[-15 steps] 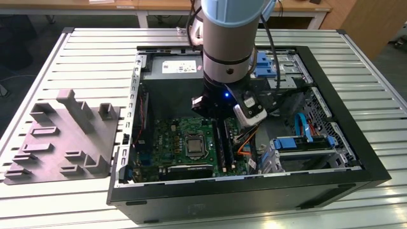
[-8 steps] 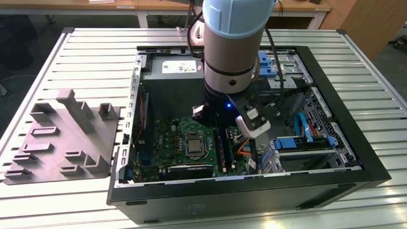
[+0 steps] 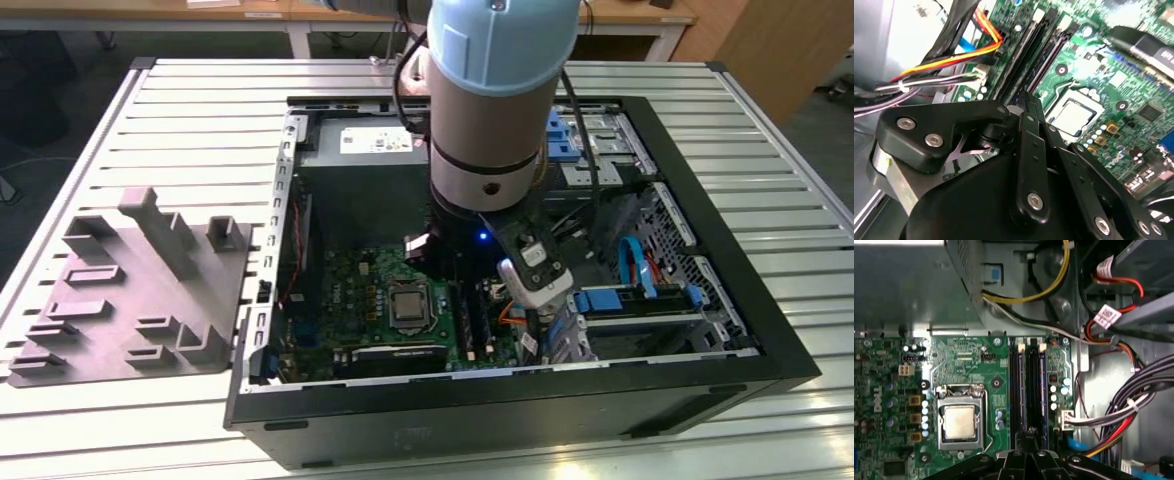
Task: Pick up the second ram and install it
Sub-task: 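Press down the second ram until it locks into place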
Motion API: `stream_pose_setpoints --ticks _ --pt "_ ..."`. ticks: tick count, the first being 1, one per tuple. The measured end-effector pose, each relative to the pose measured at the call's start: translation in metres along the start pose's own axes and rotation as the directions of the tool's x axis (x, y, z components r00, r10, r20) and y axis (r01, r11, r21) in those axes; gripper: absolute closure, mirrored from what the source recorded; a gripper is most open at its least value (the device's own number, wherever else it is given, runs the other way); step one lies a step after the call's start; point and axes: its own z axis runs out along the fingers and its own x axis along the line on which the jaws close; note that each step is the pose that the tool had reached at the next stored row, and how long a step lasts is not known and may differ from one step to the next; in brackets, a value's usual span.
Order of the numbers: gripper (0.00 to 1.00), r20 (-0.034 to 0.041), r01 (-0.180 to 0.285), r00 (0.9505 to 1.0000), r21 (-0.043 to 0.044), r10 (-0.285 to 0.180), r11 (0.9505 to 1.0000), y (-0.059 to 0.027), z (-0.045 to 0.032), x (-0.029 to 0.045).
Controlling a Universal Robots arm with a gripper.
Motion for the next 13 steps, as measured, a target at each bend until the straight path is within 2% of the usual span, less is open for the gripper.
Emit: stream_pose_setpoints --ticks 2,4,9,13 --pt "0.90 -0.0003 -0.001 1.0000 0.0068 0.001 1.0000 -0.0022 0.0000 -0.0001" --pt "0.90 -0.0002 -0.001 1.0000 0.0099 0.001 1.0000 -0.0061 0.0000 -0.0002" --pt "0.90 -0.0002 -0.001 1.0000 0.0117 0.001 0.9999 -0.0187 -0.0002 -0.0007" --pt "0.90 -0.0002 -0.001 1.0000 0.0116 0.001 0.9999 -0.0192 -0.0002 -0.0007"
